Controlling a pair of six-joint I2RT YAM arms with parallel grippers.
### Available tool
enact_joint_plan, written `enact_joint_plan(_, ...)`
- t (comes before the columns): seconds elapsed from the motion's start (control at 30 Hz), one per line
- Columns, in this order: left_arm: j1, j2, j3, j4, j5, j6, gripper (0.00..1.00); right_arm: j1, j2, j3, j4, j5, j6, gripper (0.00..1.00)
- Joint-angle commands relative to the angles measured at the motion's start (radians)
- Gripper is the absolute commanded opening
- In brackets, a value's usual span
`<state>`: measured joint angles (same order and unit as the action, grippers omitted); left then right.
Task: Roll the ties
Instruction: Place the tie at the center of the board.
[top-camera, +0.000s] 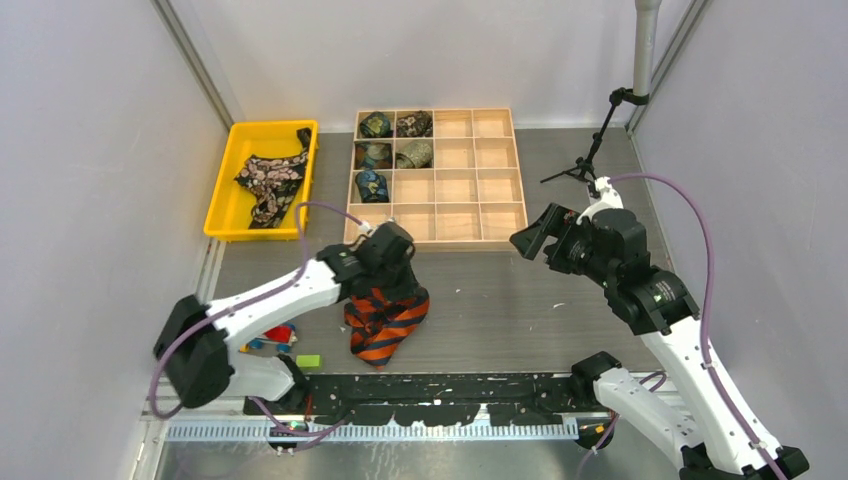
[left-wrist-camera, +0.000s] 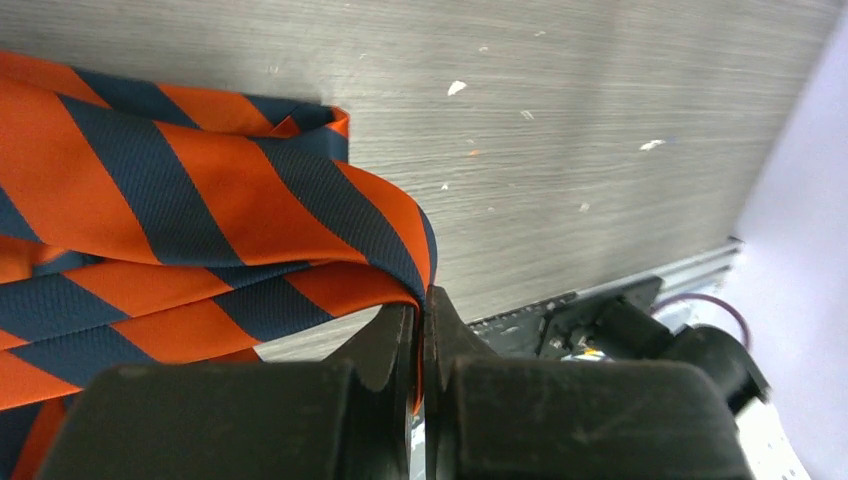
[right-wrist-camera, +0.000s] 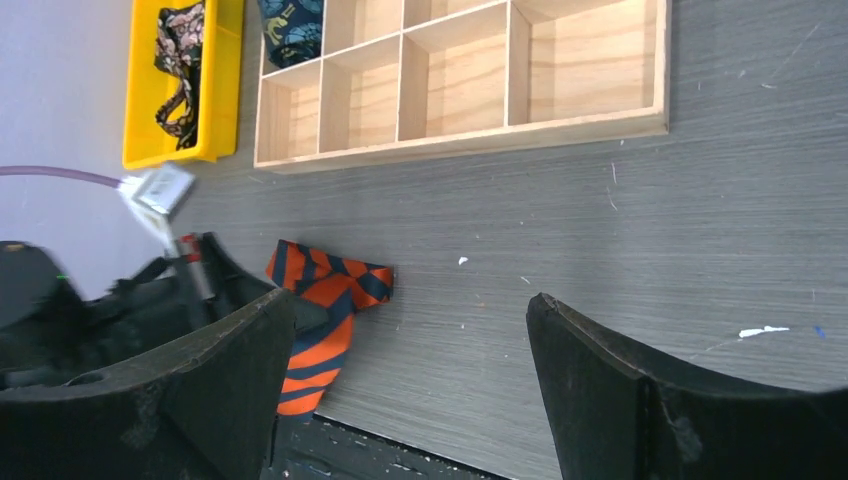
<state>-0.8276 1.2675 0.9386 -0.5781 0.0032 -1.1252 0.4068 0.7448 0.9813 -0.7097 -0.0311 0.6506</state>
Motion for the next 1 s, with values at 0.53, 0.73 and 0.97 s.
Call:
enact_joint_plan(0.53,-0.071,0.411,0.345,0.021,-0.083,0.092,0.74,0.244,0.045,-0.066,-0.014,0.246,0.104,0.90)
enact_joint_plan(0.73,-0.052,0.280,0.371,-0.168,-0.231,0.260,0.79,0.430,0.136,-0.030,-0.036,0.389,0.188,0.90)
enact_joint_plan(0.97,0.081,0.017,0.243,-0.348,-0.403,0.491,0.77,0.755,0.392,0.068,-0.094,0.673,0.504,0.90)
